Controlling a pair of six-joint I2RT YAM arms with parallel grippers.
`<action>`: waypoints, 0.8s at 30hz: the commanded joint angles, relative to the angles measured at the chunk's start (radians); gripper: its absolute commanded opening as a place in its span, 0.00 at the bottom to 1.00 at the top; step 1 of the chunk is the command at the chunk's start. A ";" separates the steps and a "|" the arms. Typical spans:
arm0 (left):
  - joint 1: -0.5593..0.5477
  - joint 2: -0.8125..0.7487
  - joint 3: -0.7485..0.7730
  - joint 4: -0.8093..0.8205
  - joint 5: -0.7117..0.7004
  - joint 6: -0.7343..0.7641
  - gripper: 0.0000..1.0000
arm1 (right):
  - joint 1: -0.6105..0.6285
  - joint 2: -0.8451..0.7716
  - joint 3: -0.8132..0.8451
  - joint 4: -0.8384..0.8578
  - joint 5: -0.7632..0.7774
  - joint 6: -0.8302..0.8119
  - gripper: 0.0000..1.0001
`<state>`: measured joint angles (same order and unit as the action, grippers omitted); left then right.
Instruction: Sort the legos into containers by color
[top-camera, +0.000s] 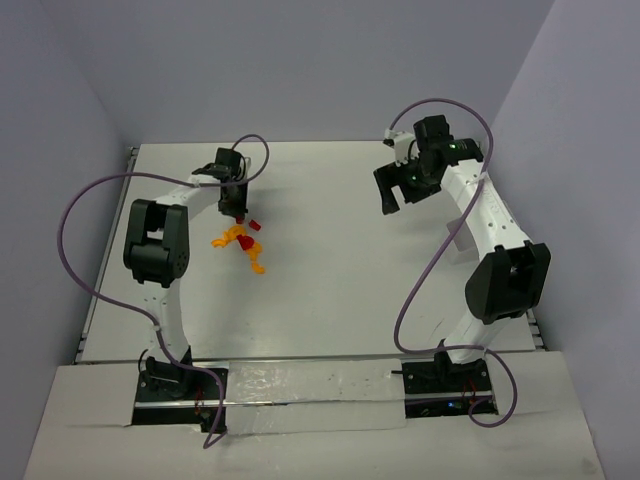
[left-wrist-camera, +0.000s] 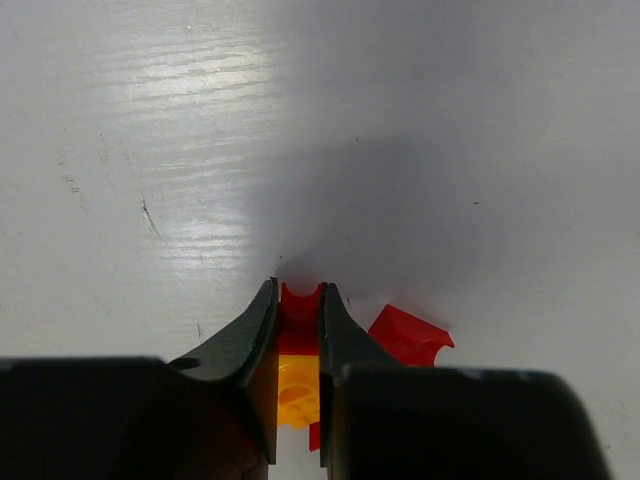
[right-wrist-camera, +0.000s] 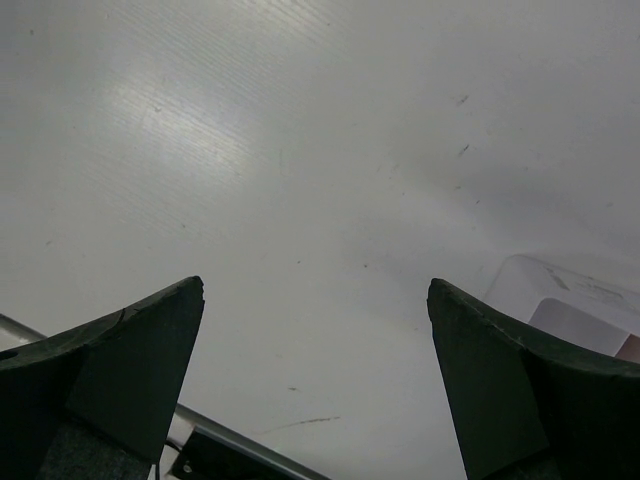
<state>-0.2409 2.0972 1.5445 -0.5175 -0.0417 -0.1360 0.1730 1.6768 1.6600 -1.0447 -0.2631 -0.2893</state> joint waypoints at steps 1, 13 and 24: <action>0.000 -0.049 0.091 -0.047 0.069 -0.031 0.02 | 0.034 -0.049 0.053 0.052 -0.059 0.035 1.00; 0.002 -0.587 -0.135 0.402 0.437 -0.520 0.00 | 0.081 -0.109 0.082 0.446 -0.477 0.447 1.00; -0.023 -0.584 -0.164 0.644 0.661 -0.991 0.00 | 0.353 -0.082 0.155 0.660 -0.148 0.522 0.99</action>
<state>-0.2457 1.4811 1.3733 0.0290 0.5304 -0.9362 0.4358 1.6052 1.7132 -0.4671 -0.5554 0.2349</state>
